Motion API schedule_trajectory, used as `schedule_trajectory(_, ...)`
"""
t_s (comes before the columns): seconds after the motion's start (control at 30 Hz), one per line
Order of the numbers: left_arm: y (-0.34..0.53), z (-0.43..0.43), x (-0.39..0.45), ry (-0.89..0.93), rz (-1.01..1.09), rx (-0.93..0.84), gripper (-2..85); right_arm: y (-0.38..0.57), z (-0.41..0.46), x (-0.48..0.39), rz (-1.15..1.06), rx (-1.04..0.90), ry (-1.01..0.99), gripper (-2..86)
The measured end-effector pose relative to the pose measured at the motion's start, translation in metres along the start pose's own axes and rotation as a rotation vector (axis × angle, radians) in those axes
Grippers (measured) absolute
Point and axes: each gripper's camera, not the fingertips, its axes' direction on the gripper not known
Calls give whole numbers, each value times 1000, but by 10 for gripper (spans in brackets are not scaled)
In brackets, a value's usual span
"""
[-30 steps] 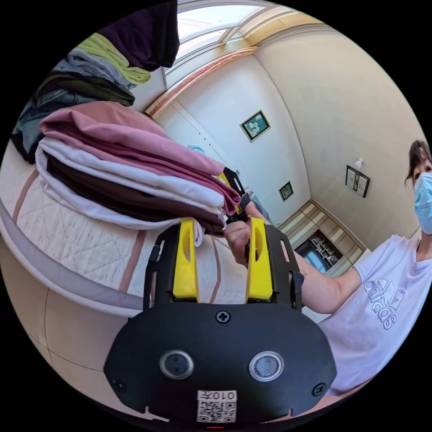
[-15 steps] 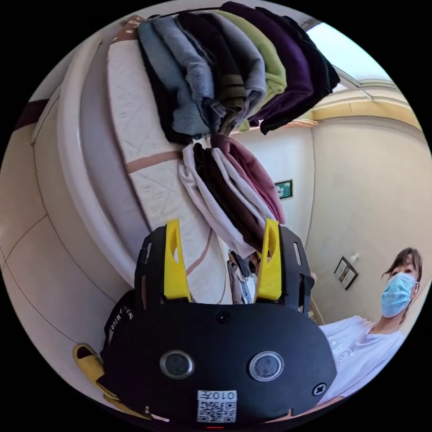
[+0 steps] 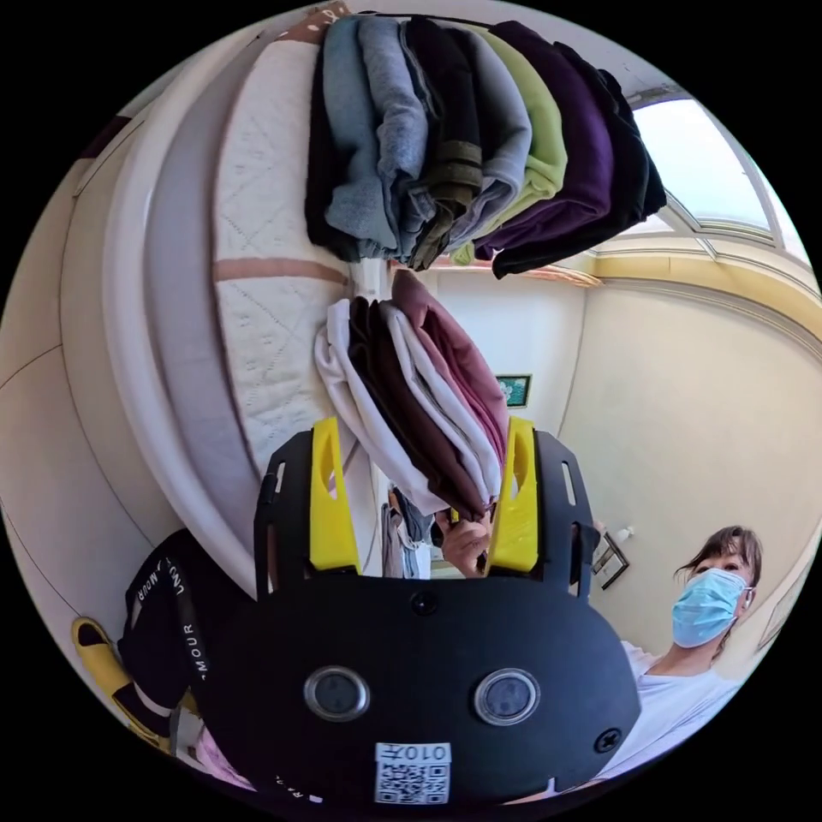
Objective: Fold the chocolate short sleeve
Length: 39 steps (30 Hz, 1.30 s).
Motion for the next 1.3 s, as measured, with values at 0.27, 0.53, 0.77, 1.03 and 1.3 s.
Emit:
schedule_trajectory(0.27,6,8,15,27,33,103,250,22,-20,8,0,6,37,100)
schedule_trajectory(0.53,22,35,20,-99,26,65,187,49,-32,29,10,8,59,100)
schedule_trajectory(0.77,41,81,96,-333,259,-12,124,58,-47,-23,-110,-8,141,98)
schedule_trajectory(1.03,29,228,204,-433,542,-116,110,5,-94,-81,-182,46,59,94)
schedule_trajectory(1.3,-17,363,277,-373,793,-30,108,-87,-98,-168,-494,113,-13,92)
